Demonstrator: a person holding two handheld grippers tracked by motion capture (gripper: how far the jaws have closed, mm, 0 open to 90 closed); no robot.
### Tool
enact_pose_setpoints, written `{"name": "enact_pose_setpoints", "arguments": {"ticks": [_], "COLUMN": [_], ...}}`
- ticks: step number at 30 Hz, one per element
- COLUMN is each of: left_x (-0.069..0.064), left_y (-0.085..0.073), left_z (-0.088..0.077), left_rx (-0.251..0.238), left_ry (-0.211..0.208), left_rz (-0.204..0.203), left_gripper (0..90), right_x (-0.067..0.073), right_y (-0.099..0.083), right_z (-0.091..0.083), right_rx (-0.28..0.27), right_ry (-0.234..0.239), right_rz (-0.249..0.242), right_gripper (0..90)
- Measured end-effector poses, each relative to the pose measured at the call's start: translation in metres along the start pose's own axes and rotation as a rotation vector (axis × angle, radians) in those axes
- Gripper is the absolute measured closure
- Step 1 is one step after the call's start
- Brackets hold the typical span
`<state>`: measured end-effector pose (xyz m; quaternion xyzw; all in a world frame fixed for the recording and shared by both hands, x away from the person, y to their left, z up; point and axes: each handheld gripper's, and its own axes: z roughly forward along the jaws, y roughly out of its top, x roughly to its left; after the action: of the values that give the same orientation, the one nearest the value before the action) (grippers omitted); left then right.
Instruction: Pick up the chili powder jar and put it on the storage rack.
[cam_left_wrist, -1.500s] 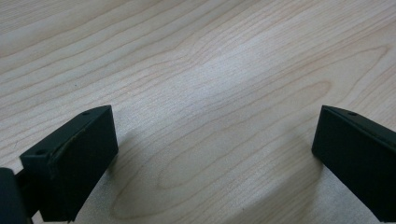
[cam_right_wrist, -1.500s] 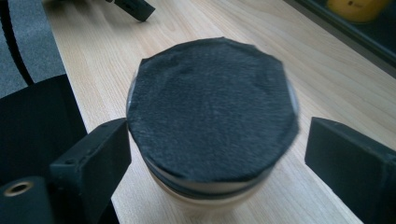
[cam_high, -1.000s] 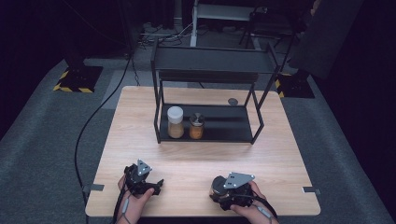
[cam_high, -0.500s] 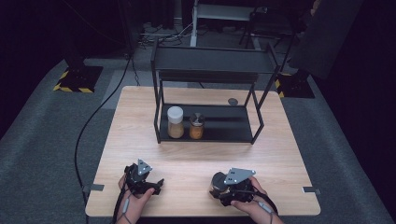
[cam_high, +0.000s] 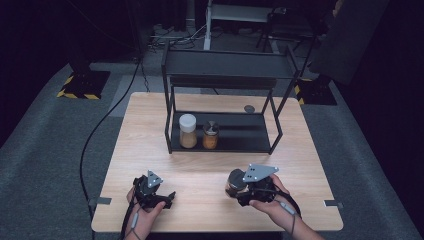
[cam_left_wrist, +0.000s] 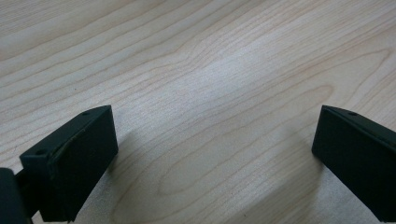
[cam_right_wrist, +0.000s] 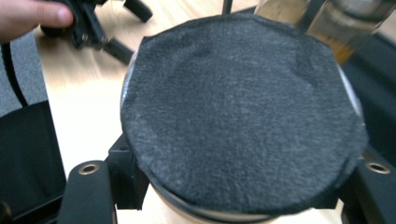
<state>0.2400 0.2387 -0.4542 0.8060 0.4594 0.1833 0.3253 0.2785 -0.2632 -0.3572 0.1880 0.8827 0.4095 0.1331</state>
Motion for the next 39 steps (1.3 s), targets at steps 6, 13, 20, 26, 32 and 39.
{"name": "enact_pose_setpoints", "arguments": {"ticks": [6,13,20,26,32,39], "left_x": [0.000,0.000,0.000,0.000,0.000,0.000], "left_y": [0.000,0.000,0.000,0.000,0.000,0.000], "left_z": [0.000,0.000,0.000,0.000,0.000,0.000], "left_rx": [0.000,0.000,0.000,-0.002,-0.002,-0.001], "left_ry": [0.000,0.000,0.000,0.001,0.001,0.001], "left_rz": [0.000,0.000,0.000,0.001,0.002,0.002], "left_gripper": [0.0,0.0,0.0,0.0,0.0,0.0], "right_x": [-0.009,-0.020,-0.031,-0.041,-0.054,-0.065], "right_y": [0.013,0.032,0.048,0.057,0.063,0.067], "right_z": [-0.007,-0.013,-0.015,-0.013,-0.012,-0.007], "right_rx": [-0.025,-0.035,-0.040,-0.035,-0.039,-0.035], "right_ry": [-0.017,-0.038,-0.064,-0.082,-0.115,-0.156], "right_rz": [0.006,0.010,0.009,0.022,0.035,0.061], "right_gripper": [31.7,31.7,31.7,31.7,31.7,31.7]}}
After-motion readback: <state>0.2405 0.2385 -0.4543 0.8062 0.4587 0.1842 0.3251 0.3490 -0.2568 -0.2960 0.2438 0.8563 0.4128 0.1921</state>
